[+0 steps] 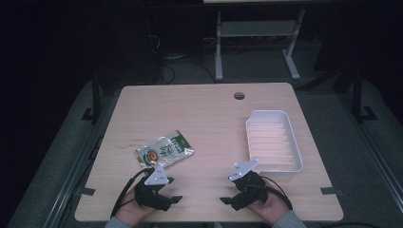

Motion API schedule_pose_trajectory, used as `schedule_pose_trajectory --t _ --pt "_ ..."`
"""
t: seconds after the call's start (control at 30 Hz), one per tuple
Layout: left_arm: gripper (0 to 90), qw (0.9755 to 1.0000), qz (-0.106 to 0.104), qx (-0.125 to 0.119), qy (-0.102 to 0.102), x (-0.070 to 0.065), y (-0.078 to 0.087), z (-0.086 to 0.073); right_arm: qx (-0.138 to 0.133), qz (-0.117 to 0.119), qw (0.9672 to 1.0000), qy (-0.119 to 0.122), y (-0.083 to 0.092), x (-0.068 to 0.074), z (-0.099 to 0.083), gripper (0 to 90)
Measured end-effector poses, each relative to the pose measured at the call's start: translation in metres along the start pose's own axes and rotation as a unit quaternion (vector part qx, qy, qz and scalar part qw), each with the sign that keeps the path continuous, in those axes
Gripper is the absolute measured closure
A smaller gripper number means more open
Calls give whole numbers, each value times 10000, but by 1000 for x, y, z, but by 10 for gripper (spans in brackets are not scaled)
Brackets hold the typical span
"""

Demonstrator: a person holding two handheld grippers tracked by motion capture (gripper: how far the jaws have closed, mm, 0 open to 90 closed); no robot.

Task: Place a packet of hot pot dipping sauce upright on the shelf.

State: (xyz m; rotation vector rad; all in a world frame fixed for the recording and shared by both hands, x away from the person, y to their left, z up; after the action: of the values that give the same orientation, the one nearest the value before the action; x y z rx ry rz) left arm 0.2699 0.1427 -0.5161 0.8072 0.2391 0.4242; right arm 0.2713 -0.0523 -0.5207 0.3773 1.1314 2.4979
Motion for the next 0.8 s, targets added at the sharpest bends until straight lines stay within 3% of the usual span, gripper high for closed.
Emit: schedule_pose_trajectory --t 0.27,0.43,0.6,0.8 --pt "367 9998 133 -111 129 11 10 -1 -156 -81 9998 -97 3 3 7 196" --pt "406 9993 257 -111 244 23 15 -6 -189 19 9997 -165 -2 8 16 162" --pt "427 9984 390 -154 373 36 21 -11 -248 115 9996 -68 -7 18 29 163" --pt "483 9969 595 -195 473 52 31 -14 -229 130 9995 -177 -12 14 42 209"
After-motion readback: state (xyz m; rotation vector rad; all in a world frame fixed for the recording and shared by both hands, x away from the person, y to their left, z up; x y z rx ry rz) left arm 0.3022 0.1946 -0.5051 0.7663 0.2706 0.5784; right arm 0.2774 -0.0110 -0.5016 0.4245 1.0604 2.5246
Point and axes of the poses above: each handheld gripper's, and its own axes: y roughly backward along the jaws, z roughly out of its top, x roughly to its left, the point moved 10 cm from there along -y, roughly forward along the jaws, and after that the axes turned 1 degree about -z, right-handed, at the moved point
